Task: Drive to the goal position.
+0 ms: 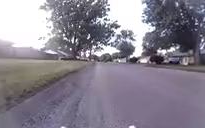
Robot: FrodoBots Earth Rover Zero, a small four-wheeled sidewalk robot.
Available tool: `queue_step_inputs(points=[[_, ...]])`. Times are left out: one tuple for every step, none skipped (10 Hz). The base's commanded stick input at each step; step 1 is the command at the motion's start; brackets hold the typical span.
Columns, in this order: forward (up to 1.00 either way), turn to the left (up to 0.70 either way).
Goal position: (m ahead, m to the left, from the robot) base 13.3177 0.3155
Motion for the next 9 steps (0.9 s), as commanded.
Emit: queue_step_inputs(points=[[1.00,0.00],[1.00,0.00],[1.00,0.00],[1.00,0.00],[1.00,0.00],[1.00,0.00],[1.00,0.00],[1.00,0.00],[1.00,0.00]])
